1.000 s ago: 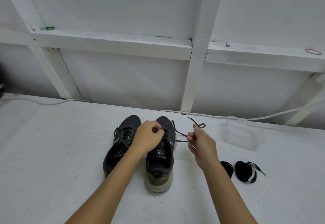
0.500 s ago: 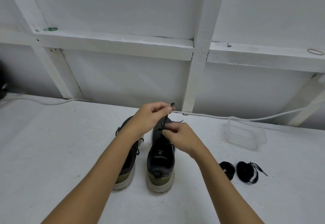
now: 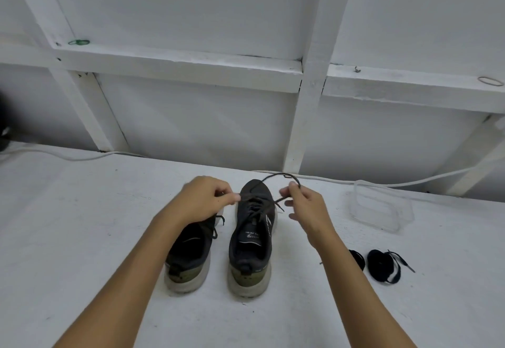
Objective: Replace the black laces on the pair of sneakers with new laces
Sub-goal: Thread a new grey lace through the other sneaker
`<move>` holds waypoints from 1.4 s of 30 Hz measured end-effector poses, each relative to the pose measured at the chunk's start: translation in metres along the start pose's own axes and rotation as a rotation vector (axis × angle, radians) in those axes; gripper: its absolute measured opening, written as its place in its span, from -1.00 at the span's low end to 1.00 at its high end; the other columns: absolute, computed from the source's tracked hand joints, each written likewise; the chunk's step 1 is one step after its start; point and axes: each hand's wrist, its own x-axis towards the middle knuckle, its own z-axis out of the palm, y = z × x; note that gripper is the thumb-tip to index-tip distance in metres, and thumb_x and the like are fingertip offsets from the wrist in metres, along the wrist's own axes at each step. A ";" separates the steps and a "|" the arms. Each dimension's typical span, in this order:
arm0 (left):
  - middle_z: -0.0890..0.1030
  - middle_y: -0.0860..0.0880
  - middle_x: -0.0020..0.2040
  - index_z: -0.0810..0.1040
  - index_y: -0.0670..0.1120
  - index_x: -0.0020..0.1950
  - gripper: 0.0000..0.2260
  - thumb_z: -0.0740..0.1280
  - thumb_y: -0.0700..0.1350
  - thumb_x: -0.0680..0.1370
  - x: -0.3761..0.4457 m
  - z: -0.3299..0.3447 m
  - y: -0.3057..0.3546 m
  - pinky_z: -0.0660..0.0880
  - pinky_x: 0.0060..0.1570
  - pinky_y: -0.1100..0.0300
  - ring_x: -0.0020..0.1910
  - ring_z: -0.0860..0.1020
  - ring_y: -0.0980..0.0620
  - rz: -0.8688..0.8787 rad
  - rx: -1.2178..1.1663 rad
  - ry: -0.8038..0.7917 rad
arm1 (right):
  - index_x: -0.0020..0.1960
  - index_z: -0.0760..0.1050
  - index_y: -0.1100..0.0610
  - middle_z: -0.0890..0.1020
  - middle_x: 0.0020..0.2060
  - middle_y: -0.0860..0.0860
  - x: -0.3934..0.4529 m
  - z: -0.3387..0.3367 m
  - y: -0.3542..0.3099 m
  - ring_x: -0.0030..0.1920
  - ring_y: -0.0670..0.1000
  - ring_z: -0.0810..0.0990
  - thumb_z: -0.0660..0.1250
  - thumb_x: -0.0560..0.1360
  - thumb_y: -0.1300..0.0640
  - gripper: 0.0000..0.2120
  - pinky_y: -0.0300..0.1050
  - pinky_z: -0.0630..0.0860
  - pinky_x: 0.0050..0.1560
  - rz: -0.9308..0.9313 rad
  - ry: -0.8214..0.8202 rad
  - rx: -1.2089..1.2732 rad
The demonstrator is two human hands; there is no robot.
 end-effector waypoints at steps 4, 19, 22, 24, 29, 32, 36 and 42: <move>0.57 0.10 -0.40 0.64 0.03 -0.26 -0.75 0.39 0.13 0.54 -0.008 -0.033 -0.015 0.37 -0.29 0.20 -0.37 0.48 0.15 -0.044 -0.080 0.191 | -0.06 0.60 0.18 0.72 -0.13 0.07 0.011 -0.018 0.019 -0.14 0.04 0.66 0.13 0.67 0.03 -0.66 -0.10 0.52 -0.20 0.257 0.163 0.032; 0.62 -0.14 -0.22 0.67 0.08 -0.16 -0.82 0.39 0.14 0.54 -0.011 -0.025 0.006 0.48 -0.17 0.09 -0.25 0.54 -0.07 0.085 -0.270 0.137 | 0.38 0.51 -0.12 0.61 0.22 -0.24 -0.011 0.021 -0.030 0.11 -0.13 0.60 0.41 0.55 -0.05 -0.60 -0.11 0.51 0.25 -0.325 -0.374 -0.525; 0.58 -0.18 -0.24 0.67 0.08 -0.14 -0.83 0.39 0.13 0.54 -0.010 -0.026 0.013 0.41 -0.21 0.14 -0.31 0.45 0.04 0.123 -0.308 0.129 | 0.15 0.62 -0.11 0.71 -0.03 -0.17 -0.010 0.032 -0.038 -0.21 -0.19 0.61 0.36 0.59 0.01 -0.84 -0.24 0.56 -0.01 -0.363 -0.497 -0.433; 0.54 -0.16 -0.28 0.66 0.06 -0.14 -0.82 0.38 0.12 0.55 -0.012 -0.029 0.013 0.39 -0.23 0.15 -0.34 0.42 0.04 0.118 -0.293 0.123 | -0.04 0.62 0.02 0.71 -0.19 -0.05 -0.006 0.034 -0.038 -0.32 -0.12 0.57 0.31 0.62 0.08 -0.87 -0.26 0.52 -0.18 -0.336 -0.447 -0.293; 0.63 0.01 -0.23 0.67 0.10 -0.15 -0.79 0.31 0.11 0.60 -0.018 -0.035 -0.013 0.47 -0.12 0.07 -0.26 0.53 -0.01 0.030 -0.236 0.092 | -0.01 0.58 0.12 0.69 -0.17 0.03 0.021 0.009 -0.018 -0.43 -0.10 0.53 0.26 0.63 0.14 -0.86 -0.26 0.37 -0.42 -0.022 -0.014 0.013; 0.66 0.10 -0.18 0.67 0.12 -0.14 -0.78 0.28 0.08 0.62 -0.018 -0.027 -0.019 0.51 -0.04 0.08 -0.18 0.58 0.05 0.006 -0.224 0.049 | 0.21 0.59 0.06 0.68 0.02 -0.07 0.026 -0.005 0.000 -0.20 -0.06 0.65 0.32 0.61 0.10 -0.81 -0.20 0.50 -0.15 -0.055 0.002 -0.291; 0.56 -0.04 -0.32 0.65 0.13 -0.13 -0.79 0.27 0.10 0.61 -0.013 -0.012 -0.004 0.41 -0.27 0.15 -0.39 0.42 0.05 0.044 -0.221 0.006 | 0.44 0.45 -0.11 0.50 0.23 -0.26 0.008 0.009 -0.003 -0.08 -0.15 0.61 0.42 0.56 0.05 -0.54 -0.38 0.42 -0.02 -0.383 -0.137 -0.423; 0.42 0.18 -0.47 0.66 0.12 -0.05 -0.78 0.24 0.06 0.65 -0.008 -0.004 0.013 0.30 -0.38 0.33 -0.46 0.34 0.16 0.072 -0.229 -0.050 | 0.00 0.64 -0.01 0.66 -0.17 -0.17 0.008 0.030 -0.012 -0.14 -0.13 0.56 0.33 0.60 0.12 -0.88 -0.24 0.41 -0.12 -0.538 -0.159 -0.533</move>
